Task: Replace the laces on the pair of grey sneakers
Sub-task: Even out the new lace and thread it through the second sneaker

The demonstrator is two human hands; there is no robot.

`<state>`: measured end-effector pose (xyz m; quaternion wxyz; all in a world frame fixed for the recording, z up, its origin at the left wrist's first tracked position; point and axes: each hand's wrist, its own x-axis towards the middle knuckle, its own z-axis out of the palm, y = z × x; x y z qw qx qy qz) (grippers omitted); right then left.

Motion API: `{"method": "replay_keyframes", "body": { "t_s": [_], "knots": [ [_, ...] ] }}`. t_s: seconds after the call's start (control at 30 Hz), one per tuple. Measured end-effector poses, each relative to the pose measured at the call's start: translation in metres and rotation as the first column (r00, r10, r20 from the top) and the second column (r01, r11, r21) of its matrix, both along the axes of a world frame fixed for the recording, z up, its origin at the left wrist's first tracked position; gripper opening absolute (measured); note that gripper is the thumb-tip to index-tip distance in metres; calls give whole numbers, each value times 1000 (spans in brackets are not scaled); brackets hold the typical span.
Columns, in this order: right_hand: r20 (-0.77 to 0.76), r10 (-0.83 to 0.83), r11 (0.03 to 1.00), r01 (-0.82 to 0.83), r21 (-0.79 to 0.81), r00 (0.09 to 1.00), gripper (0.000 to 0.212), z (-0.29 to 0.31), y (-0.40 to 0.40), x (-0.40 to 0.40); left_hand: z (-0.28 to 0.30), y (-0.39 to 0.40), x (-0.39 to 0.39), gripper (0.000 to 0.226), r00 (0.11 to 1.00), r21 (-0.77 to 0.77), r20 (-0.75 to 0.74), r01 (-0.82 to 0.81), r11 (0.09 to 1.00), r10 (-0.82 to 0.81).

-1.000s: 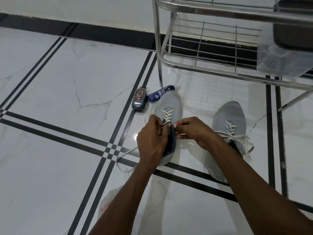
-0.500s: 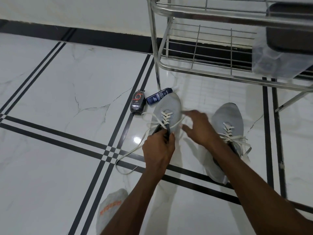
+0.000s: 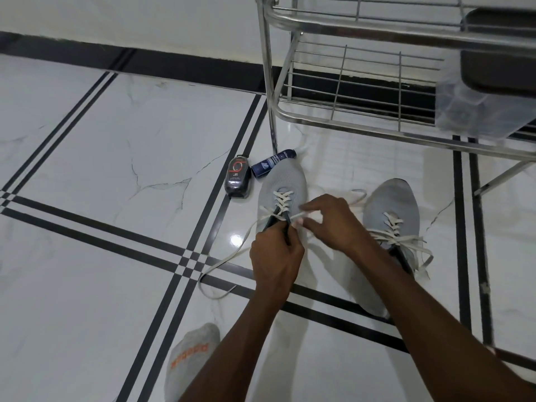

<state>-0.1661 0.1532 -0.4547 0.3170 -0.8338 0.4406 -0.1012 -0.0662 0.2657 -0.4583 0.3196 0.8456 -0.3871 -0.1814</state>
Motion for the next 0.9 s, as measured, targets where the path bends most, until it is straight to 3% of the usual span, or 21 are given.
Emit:
{"method": "replay_keyframes", "body": {
  "t_s": [0.07,0.17,0.23,0.33,0.43,0.5,0.6,0.73,0.83,0.9],
  "knots": [
    [19,34,999,-34,-24,999,15,-5,3,6,0,-1,1,28,1000,-7,9,-7,1000,7],
    [-337,-60,997,43,-60,940,18,-19,-2,-13,-1,-1,2,28,1000,-9,11,-17,1000,17],
    [-424,-149,989,141,-51,893,18,-27,-2,-26,-2,1,1,28,1000,-18,1,-10,1000,10],
    [-199,-213,971,231,70,956,41,-9,1,-22,2,3,-1,22,999,-103,-50,-15,995,10],
    [-65,-365,928,369,57,929,20,14,-2,-4,12,2,4,23,994,-215,-54,-102,971,92],
    [-128,-351,887,373,273,928,40,17,-1,4,14,3,14,25,983,-246,-44,-186,951,180],
    [-109,-429,679,400,616,897,58,14,10,12,3,5,28,32,956,-163,-69,-293,942,285],
    [30,-618,528,386,757,786,28,15,16,25,-2,1,41,37,882,-41,-362,-337,941,300],
    [113,-635,543,338,769,764,16,14,21,33,2,-9,50,19,673,21,-672,-400,916,309],
    [150,-646,559,330,760,749,18,11,24,32,2,-12,52,14,618,22,-719,-436,900,317]
  ]
}}
